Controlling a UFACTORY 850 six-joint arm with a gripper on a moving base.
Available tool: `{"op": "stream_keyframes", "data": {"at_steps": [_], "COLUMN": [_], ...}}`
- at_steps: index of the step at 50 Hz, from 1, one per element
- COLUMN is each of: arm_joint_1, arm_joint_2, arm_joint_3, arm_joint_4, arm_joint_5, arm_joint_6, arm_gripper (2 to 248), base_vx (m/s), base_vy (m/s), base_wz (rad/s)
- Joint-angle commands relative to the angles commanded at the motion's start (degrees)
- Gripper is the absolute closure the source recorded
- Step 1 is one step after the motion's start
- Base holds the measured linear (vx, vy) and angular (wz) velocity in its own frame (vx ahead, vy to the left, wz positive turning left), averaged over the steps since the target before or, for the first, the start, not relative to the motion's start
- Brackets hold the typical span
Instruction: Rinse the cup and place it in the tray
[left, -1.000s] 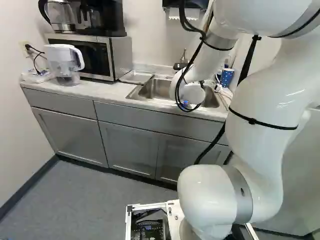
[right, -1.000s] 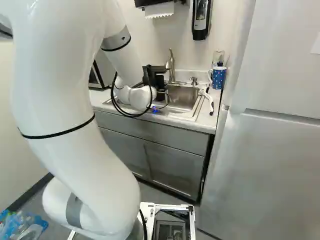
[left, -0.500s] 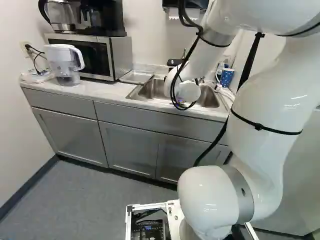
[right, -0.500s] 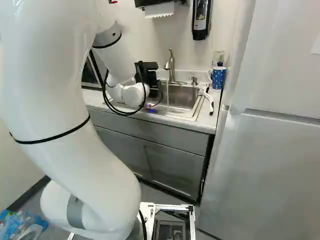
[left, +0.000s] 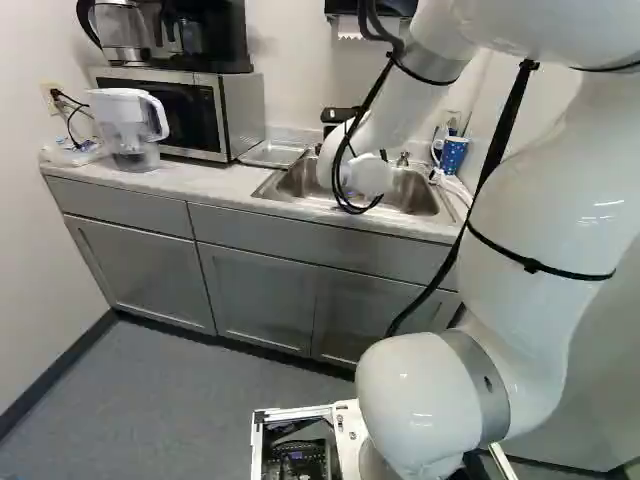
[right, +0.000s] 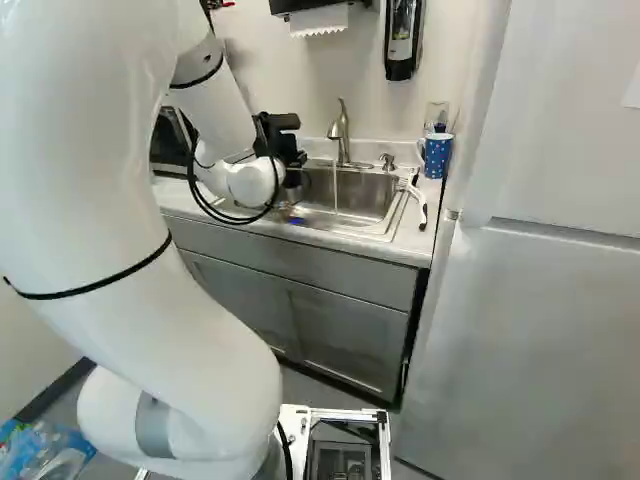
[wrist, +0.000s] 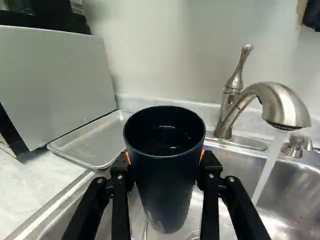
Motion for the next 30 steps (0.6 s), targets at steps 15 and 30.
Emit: {"op": "stream_keyframes", "data": {"at_steps": [15,30], "arm_joint_1": [2.22,4.24], "arm_joint_2": [1.12,1.85], "arm_joint_3": [-0.81,-2.0], "arm_joint_4": [0.0,0.0], "arm_joint_5": [-2.94,-5.95], "arm_joint_6": [0.0,0.0], "arm_gripper": [124,124], "base_vx": [0.0,0.0], "base_vy": [0.0,0.0], "base_wz": [0.0,0.0]}}
